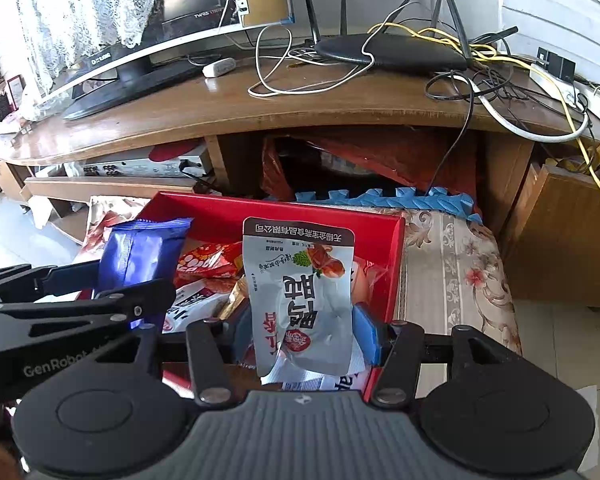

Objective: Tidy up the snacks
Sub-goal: 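Lift the blue packet and white pouch and carry both over the red box, then lower the blue packet and white pouch into the box and open both tools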

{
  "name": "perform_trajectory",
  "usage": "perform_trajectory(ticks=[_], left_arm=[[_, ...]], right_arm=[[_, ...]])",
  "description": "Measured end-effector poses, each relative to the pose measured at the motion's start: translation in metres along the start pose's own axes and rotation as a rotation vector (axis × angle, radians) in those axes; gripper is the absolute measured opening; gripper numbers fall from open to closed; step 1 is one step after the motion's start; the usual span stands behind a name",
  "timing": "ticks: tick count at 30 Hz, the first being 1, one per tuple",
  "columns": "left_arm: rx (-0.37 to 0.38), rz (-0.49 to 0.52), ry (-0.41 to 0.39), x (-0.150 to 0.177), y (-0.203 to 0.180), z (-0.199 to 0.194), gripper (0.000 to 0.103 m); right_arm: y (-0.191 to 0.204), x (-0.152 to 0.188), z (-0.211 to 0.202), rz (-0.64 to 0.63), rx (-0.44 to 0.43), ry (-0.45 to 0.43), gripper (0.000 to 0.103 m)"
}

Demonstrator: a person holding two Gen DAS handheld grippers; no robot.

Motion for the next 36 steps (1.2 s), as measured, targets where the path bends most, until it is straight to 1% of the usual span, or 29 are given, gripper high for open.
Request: perform_trajectory(ticks=[13,24,28,33,36], left_arm=[[-0.020,0.003,0.052,0.003,0.004,0.025,0.068],[-0.021,-0.009,0.065,0.005,0.007,0.029,0.069],[-0.035,0.004,0.068,0.005,0.008,0.028,0.074],[-0.041,-0.010,0.067,0.006,0.012,0.025,0.079],[-0.053,-0.007,0.065,0.006,0.014,0.022,0.084]], right_arm=[[-0.001,-0.002,0.028,-0.016,0.044,0.032,0.062],[0.003,-0.002,0.034,-0.026,0.065,0.031,0.065],[0.002,-0.002,0.034,-0.019,0.067,0.032,0.065],[0.002,-0.003,0.033,-0.009,0.061,0.029,0.066],[0.002,-0.004,0.030,-0.010,0.058,0.025,0.068]])
Point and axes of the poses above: each gripper's, at about its wrist camera, not at the fingertips, and z roughly the way its jaws point, y to its left, x to its underside, the point moved 5 cm from there along z, roughly the way its jaws point, and after that the axes turned 12 degrees about z, right-handed, at the moved point
